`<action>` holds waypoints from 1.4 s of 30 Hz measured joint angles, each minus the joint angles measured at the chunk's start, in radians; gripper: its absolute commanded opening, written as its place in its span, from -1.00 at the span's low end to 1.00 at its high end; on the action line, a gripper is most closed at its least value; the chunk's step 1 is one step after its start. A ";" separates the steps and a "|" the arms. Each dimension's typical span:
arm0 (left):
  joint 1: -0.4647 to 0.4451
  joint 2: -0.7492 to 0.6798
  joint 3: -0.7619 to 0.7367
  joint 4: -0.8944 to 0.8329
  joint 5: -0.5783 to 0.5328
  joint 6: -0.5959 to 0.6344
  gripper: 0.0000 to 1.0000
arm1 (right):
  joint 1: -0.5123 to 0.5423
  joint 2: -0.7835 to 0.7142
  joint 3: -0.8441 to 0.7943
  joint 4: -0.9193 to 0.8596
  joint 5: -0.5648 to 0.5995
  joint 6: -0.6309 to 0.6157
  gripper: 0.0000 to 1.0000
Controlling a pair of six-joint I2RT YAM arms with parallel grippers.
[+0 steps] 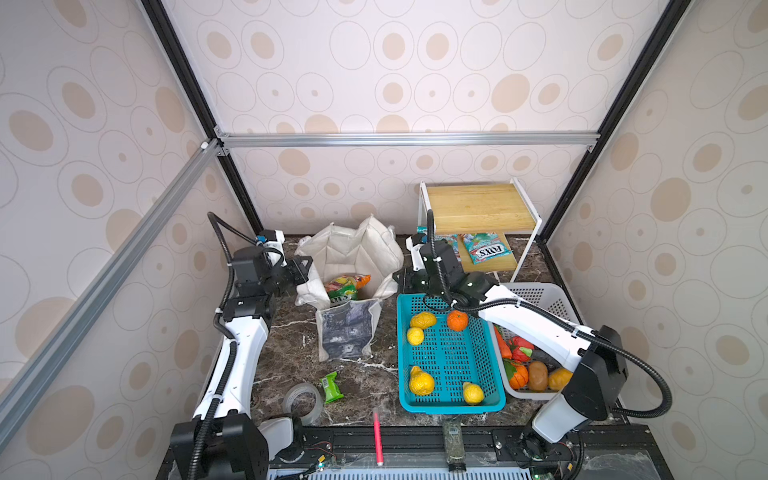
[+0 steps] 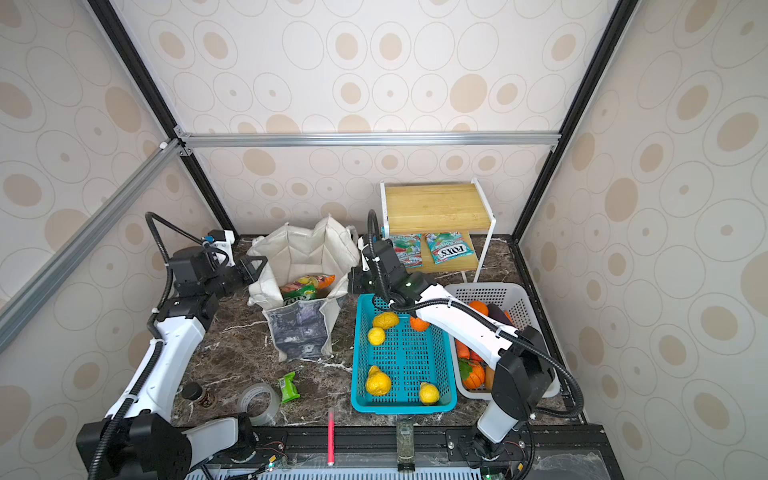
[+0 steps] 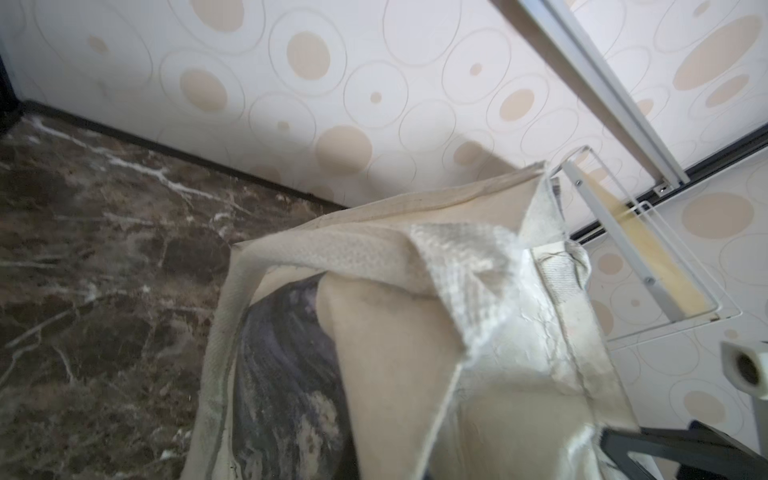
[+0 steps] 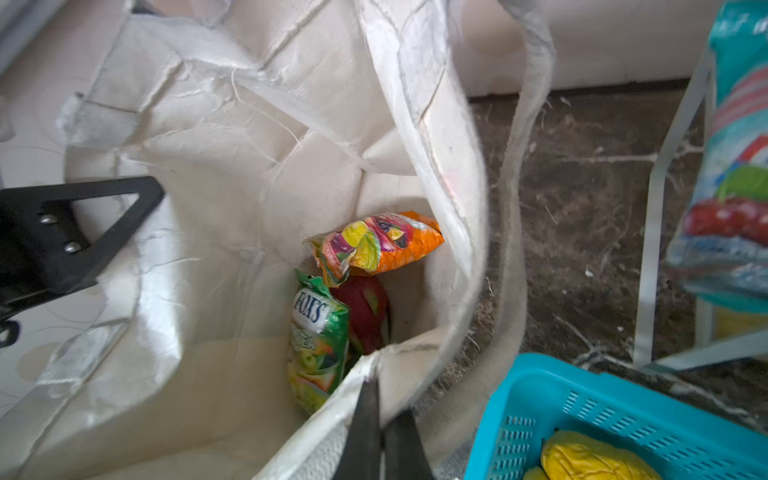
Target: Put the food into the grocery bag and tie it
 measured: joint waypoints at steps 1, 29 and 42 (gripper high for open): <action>0.000 0.000 0.020 -0.003 -0.008 0.000 -1.00 | 0.002 -0.014 0.017 -0.010 0.007 -0.013 -1.00; -0.101 0.097 -0.149 0.162 -0.003 -0.063 -1.00 | 0.000 0.033 0.093 -0.240 0.051 -0.014 0.03; -0.095 0.100 -0.224 0.288 0.053 -0.085 -1.00 | -0.042 -0.394 0.039 -0.527 0.278 -0.040 1.00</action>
